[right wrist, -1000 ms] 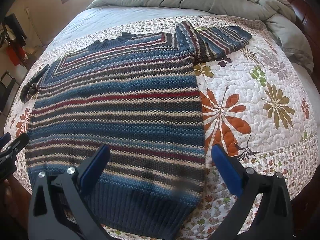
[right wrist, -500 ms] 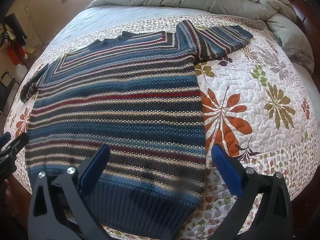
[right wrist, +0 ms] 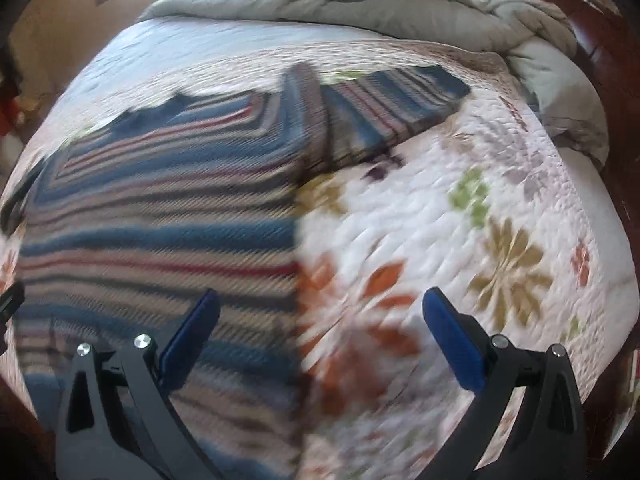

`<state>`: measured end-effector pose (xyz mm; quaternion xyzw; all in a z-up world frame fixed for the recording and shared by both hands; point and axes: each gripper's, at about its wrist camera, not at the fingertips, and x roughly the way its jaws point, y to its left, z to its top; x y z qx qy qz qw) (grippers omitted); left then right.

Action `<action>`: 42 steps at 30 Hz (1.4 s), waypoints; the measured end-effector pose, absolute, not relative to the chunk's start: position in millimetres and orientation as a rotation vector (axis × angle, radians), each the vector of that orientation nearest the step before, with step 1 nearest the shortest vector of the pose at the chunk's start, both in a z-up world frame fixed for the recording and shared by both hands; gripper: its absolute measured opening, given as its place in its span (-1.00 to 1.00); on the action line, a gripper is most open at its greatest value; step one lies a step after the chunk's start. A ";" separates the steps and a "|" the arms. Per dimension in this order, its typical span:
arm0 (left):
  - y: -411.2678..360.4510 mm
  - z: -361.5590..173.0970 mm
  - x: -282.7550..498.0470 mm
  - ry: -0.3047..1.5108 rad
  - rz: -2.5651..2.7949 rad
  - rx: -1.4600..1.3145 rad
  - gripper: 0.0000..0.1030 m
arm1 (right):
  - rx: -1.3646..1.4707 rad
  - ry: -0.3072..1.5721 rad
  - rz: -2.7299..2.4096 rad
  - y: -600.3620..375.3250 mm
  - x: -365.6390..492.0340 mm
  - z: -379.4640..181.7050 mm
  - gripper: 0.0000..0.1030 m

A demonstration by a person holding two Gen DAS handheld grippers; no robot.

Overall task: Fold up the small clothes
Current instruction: 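Reach the right gripper to the sleeve cuff and close on it, then carry the cuff across the sweater body with the right gripper while the left gripper grasps it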

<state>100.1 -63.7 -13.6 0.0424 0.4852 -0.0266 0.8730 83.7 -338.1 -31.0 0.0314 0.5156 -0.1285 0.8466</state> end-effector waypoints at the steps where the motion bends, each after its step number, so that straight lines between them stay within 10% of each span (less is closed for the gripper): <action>1: -73.3 -13.0 109.2 1.009 -0.056 0.092 0.93 | 0.078 1.103 -0.287 -356.1 98.8 -31.3 0.95; 25: -212.8 -66.1 269.6 1.060 -0.092 0.085 0.93 | 0.289 1.235 -0.377 -586.2 310.9 -103.9 0.92; 30: -207.0 -72.1 279.8 1.070 -0.045 0.080 0.93 | 0.279 1.156 -0.356 -576.6 309.0 -93.2 -0.69; 42: -104.2 -56.4 255.5 1.045 0.058 0.078 0.93 | 0.235 0.870 0.014 -457.5 274.1 -1.2 -0.76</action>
